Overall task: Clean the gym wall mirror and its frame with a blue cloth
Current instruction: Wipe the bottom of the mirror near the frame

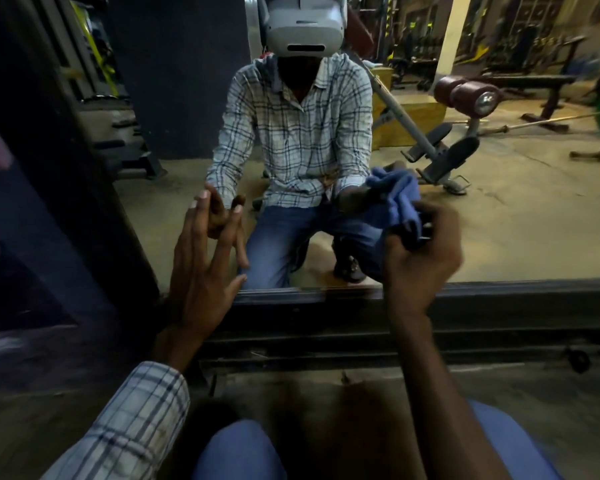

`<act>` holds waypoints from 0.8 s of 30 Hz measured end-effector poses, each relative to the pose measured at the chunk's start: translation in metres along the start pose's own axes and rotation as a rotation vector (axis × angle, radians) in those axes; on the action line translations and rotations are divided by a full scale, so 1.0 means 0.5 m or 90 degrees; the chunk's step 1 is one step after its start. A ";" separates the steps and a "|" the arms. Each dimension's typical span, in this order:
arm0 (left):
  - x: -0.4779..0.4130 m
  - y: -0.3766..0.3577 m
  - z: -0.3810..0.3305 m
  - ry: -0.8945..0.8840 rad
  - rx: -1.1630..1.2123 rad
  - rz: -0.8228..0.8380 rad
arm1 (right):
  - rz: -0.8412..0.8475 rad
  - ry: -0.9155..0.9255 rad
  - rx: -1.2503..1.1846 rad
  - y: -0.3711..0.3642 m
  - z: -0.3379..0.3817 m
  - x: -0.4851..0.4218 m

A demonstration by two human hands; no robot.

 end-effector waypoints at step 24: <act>-0.043 -0.028 -0.153 -0.006 0.001 0.032 | 0.420 0.303 0.016 -0.039 -0.043 0.047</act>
Point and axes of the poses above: each hand's wrist, its own x-axis away from the middle knuckle, its own y-axis out of the back of the hand, z = x × y, the point moved 3 cm from there along -x, towards the middle knuckle, and after that the axes turned 2 degrees about x, right-handed, at the moved point
